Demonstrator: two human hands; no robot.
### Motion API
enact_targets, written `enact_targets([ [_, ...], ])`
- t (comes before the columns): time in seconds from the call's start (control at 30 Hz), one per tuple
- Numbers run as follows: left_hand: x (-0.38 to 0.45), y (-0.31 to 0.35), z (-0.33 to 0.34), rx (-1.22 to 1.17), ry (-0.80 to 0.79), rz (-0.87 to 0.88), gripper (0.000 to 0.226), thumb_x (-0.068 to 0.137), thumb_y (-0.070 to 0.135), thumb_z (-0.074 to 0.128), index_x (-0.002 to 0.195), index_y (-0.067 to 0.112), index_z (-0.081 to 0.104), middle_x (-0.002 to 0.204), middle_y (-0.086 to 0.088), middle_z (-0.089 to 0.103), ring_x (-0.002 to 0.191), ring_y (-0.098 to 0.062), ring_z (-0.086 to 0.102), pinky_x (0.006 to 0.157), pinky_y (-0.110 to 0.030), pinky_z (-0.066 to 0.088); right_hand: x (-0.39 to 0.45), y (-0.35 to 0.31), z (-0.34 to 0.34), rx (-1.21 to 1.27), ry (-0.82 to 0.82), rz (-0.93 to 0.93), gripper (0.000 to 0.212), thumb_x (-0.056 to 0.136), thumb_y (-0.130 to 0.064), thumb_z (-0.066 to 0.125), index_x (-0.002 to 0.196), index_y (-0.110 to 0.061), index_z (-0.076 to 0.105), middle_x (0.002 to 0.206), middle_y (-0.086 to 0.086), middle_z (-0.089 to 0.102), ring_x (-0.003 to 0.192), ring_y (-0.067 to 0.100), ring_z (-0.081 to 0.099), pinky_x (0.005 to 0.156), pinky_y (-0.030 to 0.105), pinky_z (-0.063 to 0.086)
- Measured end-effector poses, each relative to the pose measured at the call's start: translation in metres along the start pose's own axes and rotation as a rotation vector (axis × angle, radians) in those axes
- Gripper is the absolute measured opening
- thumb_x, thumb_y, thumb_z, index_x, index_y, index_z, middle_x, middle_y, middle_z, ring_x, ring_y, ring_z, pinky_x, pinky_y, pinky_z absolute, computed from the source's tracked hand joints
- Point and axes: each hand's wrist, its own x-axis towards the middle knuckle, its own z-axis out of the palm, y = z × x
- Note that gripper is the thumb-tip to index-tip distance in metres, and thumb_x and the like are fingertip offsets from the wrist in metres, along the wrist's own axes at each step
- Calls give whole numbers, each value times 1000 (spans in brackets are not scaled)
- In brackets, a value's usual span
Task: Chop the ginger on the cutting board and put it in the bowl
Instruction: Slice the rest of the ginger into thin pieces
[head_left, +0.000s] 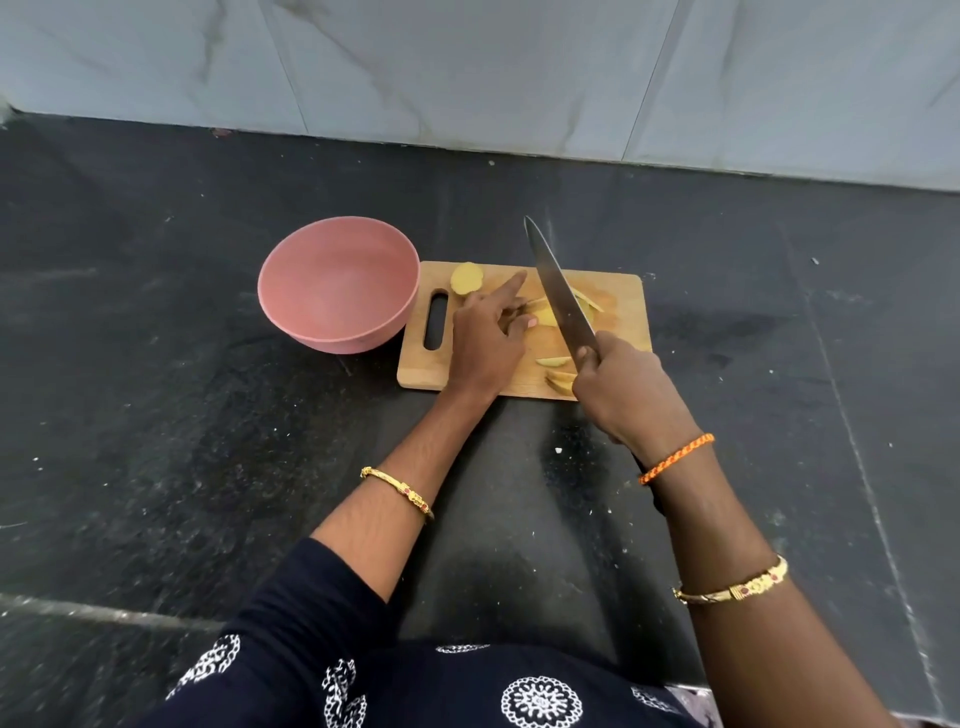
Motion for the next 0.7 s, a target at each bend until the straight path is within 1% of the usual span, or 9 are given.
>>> enact_targets([
  [0.1, 0, -1, 0, 2, 0, 11, 53, 80, 5, 69, 130, 13, 54, 105, -6, 69, 100, -16, 62, 98, -31, 47, 4, 1, 5, -20, -1, -14, 28, 99, -28, 34, 113, -13, 53, 98, 14, 62, 86, 30, 61, 80, 43, 54],
  [0.2, 0, -1, 1, -5, 9, 17, 52, 81, 4, 69, 130, 13, 54, 106, -7, 69, 99, -13, 63, 99, -27, 46, 6, 1, 7, -20, 10, -24, 29, 98, -28, 35, 115, -13, 53, 100, 16, 63, 89, 32, 61, 82, 44, 53],
  [0.33, -1, -1, 2, -30, 20, 30, 51, 79, 1, 69, 128, 10, 56, 106, -9, 70, 100, -13, 64, 99, -27, 46, 8, 0, 8, -30, 10, -31, 28, 99, -27, 35, 114, -12, 53, 98, 16, 62, 87, 33, 61, 80, 44, 53],
  [0.37, -1, -1, 2, -40, 23, 33, 50, 79, 0, 69, 127, 9, 56, 106, -10, 70, 100, -12, 64, 98, -26, 47, 9, -1, 8, -38, 2, -29, 27, 98, -27, 35, 113, -12, 52, 98, 16, 62, 87, 33, 61, 81, 45, 54],
  [0.5, 0, -2, 2, -58, 25, 32, 49, 78, -2, 69, 125, 6, 58, 107, -12, 70, 100, -10, 64, 91, -10, 44, 12, -6, 4, -60, -53, -7, 25, 97, -24, 36, 115, -12, 50, 98, 16, 59, 87, 33, 62, 80, 48, 56],
  [0.57, 0, -3, 3, -63, 22, 25, 48, 78, -2, 69, 124, 5, 57, 109, -11, 69, 101, -10, 64, 89, -5, 42, 13, -8, 2, -67, -91, 11, 25, 97, -22, 37, 117, -12, 48, 99, 16, 58, 88, 34, 63, 79, 48, 57],
  [0.63, 0, -3, 3, -57, 24, 25, 47, 79, -1, 69, 124, 4, 57, 111, -11, 69, 102, -10, 64, 88, -2, 40, 14, -10, 0, -65, -124, 29, 27, 96, -20, 38, 120, -12, 47, 99, 15, 57, 90, 34, 63, 78, 45, 57],
  [0.7, 0, -2, 3, -48, 28, 28, 46, 79, 0, 69, 124, 4, 57, 111, -11, 69, 103, -10, 64, 90, -5, 41, 14, -13, -1, -60, -138, 41, 29, 96, -18, 39, 123, -11, 46, 98, 15, 55, 92, 34, 63, 77, 42, 56],
])
